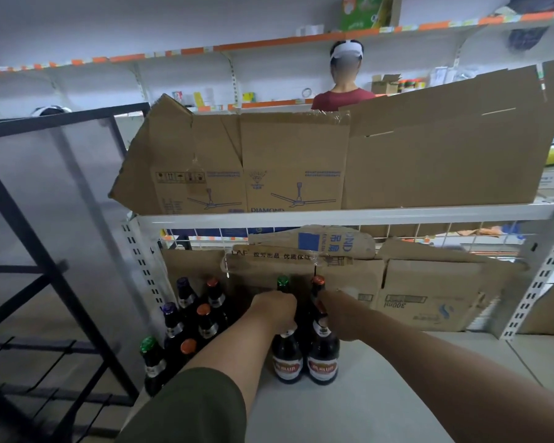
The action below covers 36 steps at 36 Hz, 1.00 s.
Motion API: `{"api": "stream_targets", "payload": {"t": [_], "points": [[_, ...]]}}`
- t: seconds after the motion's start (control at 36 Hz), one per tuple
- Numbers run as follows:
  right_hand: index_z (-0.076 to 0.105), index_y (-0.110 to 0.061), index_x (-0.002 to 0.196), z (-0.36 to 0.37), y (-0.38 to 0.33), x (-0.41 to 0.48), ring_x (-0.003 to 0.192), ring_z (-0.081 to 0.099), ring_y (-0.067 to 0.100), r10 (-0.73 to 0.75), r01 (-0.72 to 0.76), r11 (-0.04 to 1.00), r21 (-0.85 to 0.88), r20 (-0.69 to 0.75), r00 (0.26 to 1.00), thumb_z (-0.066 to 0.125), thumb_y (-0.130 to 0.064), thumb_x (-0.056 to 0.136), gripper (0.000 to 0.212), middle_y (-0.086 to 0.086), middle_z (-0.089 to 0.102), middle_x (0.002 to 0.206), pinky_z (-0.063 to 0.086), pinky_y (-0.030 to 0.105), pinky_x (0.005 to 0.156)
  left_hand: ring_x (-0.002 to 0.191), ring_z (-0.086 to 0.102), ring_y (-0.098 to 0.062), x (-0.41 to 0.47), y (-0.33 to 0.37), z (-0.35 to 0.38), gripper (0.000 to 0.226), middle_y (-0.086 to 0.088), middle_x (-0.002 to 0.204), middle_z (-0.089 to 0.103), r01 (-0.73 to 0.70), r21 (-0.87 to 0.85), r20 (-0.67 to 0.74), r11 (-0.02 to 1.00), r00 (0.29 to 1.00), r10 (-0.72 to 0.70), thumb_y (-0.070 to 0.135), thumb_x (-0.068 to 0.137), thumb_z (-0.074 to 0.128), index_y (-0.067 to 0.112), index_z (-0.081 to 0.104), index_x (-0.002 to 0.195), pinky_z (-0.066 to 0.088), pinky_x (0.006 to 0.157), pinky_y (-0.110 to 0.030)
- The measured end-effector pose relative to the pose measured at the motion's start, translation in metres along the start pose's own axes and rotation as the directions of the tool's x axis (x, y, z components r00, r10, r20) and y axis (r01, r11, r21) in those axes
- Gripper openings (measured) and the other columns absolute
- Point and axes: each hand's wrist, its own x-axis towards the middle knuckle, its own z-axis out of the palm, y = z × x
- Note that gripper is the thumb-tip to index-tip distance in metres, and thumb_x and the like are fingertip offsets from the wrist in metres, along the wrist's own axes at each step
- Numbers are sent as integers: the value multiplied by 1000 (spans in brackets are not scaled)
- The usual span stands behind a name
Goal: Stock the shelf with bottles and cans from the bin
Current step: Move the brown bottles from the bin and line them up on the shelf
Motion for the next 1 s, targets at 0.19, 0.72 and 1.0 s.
{"api": "stream_targets", "payload": {"t": [0.19,0.72,1.0], "points": [[47,-10,126,1,0,-2,104,59,27,-20,20,1000,9,5,1000,62,-9,92,37,11,57,119,50,32,83,61,57,-19,0,2,-5,31,-4,77,62,17,10,72,1000,997,-17,24,96,61,10,65,123,49,63,-32],[50,-8,126,-4,1,-1,104,59,27,-4,3,997,73,19,1000,60,-17,96,33,12,59,116,52,37,91,96,66,-30,-2,3,-9,31,-8,94,66,25,14,107,1000,994,-26,30,101,56,6,60,120,51,80,-35],[50,-9,126,-1,1,-3,104,60,28,-4,4,998,69,-9,1000,60,-16,95,33,12,60,117,51,35,88,108,66,-32,-1,3,-8,34,-15,116,68,27,-7,111,1000,993,-26,32,103,56,8,54,127,48,77,-33]]}}
